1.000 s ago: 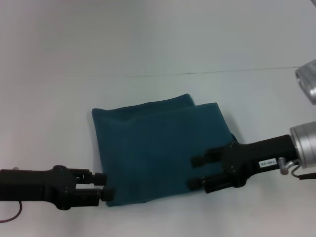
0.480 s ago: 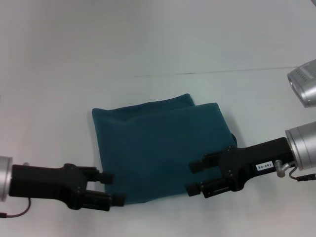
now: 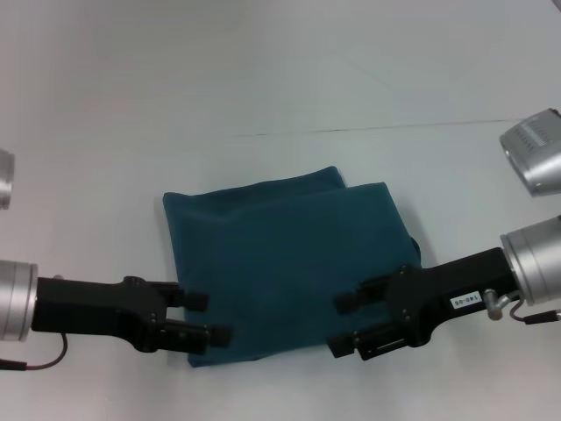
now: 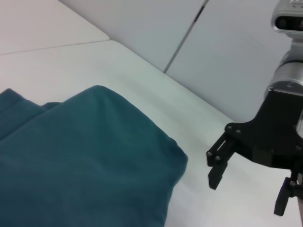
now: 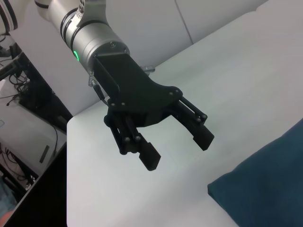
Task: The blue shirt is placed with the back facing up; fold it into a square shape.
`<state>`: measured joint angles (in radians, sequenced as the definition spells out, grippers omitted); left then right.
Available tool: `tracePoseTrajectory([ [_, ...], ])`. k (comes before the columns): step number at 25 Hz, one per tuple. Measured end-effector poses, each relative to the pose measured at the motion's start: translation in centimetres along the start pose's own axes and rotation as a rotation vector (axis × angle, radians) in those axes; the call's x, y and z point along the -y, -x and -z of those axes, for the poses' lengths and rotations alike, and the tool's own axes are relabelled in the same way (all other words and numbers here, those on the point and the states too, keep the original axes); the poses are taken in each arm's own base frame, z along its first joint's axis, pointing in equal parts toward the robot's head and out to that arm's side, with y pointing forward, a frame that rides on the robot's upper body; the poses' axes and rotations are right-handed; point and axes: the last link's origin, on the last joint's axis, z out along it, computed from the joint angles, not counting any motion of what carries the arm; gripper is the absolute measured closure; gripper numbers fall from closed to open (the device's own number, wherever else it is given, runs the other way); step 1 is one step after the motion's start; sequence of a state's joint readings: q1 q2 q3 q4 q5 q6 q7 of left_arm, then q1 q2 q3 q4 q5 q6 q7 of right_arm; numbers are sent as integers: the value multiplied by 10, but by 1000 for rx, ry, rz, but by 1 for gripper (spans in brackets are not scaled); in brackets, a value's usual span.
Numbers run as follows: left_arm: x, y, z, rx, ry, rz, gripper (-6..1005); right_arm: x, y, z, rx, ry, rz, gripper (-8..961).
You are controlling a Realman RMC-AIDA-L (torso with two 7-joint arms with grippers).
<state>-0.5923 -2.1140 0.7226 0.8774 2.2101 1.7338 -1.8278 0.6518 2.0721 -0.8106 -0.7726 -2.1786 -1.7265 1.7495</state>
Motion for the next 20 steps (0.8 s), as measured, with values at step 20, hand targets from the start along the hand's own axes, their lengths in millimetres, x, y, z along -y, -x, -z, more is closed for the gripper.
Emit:
tracePoseTrajectory([
  [20,-3,6,-5,22,14,-3,158,3,-2,14,2,-21,-21,147],
])
